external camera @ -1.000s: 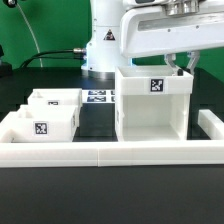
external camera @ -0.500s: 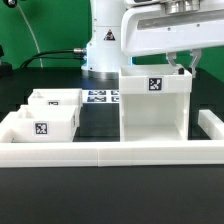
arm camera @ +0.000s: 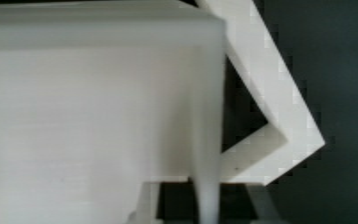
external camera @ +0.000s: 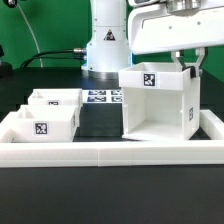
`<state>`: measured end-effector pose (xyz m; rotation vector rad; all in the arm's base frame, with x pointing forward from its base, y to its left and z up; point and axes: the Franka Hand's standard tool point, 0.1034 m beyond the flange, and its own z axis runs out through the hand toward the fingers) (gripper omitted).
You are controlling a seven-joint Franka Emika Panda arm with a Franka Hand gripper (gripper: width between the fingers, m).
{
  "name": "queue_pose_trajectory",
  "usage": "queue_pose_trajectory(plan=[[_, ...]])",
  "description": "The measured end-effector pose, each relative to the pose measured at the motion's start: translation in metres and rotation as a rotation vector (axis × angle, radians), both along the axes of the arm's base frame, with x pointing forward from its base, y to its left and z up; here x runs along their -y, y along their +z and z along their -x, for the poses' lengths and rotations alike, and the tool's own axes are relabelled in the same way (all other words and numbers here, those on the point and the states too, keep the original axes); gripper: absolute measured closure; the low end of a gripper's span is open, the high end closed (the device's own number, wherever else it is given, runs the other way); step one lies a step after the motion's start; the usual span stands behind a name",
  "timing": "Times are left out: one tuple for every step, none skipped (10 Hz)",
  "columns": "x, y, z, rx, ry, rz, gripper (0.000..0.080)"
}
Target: Assemble drawer
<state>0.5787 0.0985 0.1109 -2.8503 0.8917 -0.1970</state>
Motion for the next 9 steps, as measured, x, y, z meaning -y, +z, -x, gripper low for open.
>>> queue_pose_trajectory(plan=[[-0.002, 0.0, 0.0, 0.0, -0.024, -0.009, 0.0756], [-0.004, 0.001, 0.0, -0.006, -0.081, -0.026, 0.0756], [-0.005, 0.001, 0.0, -0.01, -0.118, -0.036, 0.0756], [-0.005, 0.001, 0.0, -0.016, -0.173, -0.049, 0.0756], [-0.003, 0.001, 0.0, -0.018, -0.195, -0.053, 0.0756], [0.001, 0.001, 0.002, -0.047, -0.348, -0.083, 0.0756], [0.003, 0.001, 0.006, -0.088, -0.487, -0.103, 0.0755], [0.002, -0.001, 0.011, -0.137, -0.614, -0.125, 0.0756], [0.003, -0.003, 0.012, -0.146, -0.669, -0.143, 0.0756]])
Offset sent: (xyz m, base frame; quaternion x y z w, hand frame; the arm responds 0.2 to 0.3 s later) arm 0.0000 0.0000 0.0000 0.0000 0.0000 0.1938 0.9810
